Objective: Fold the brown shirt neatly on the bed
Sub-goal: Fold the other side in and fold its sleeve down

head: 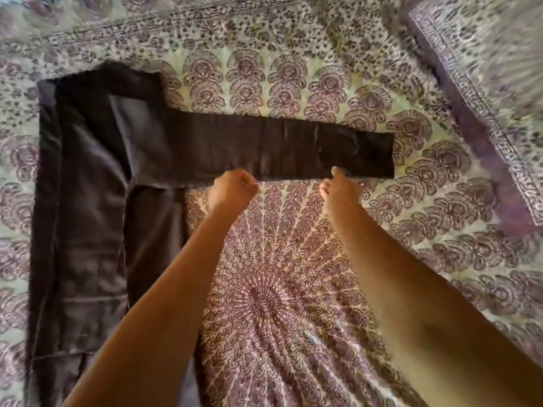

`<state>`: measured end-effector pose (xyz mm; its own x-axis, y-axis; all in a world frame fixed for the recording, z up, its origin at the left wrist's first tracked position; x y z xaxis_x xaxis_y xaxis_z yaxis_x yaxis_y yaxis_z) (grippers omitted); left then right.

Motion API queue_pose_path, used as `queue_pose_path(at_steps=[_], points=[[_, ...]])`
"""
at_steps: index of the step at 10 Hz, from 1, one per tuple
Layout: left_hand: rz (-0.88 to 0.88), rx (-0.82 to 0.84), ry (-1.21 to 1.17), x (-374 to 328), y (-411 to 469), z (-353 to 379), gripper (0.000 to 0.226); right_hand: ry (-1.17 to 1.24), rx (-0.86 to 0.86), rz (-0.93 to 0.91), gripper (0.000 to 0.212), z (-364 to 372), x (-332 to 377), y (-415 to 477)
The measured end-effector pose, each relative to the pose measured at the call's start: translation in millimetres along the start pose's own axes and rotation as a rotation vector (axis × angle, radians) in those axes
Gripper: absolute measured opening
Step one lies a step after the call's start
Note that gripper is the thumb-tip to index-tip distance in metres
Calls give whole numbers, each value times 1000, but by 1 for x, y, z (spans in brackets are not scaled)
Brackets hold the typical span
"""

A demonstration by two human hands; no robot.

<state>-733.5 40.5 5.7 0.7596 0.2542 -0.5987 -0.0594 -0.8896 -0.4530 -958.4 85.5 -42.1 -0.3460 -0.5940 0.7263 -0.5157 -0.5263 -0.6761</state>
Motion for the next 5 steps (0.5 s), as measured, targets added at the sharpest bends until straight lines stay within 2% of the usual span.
queue_pose_path(at_steps=[1,2,3,4,5], points=[[-11,-38,-65,-7,21,4,11,110,103,13,24,5,7,19],[10,-103,-138,-4,31,-5,6,69,-60,-6,21,14,23,24],[-68,-180,-606,6,33,-27,21,-173,-219,-315,28,43,53,10],[-197,-174,-961,13,29,-58,22,-330,2,-810,34,102,75,-44],[-188,-98,-1090,17,15,-102,41,-445,363,-1167,20,173,71,-106]])
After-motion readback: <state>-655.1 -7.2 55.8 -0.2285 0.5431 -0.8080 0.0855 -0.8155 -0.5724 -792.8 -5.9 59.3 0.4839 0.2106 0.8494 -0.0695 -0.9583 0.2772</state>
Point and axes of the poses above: each hand's wrist, its own y-axis towards the middle knuckle, its own z-axis out of the palm, x = y × z, the point moved 4 cm from there along y, towards the middle knuckle
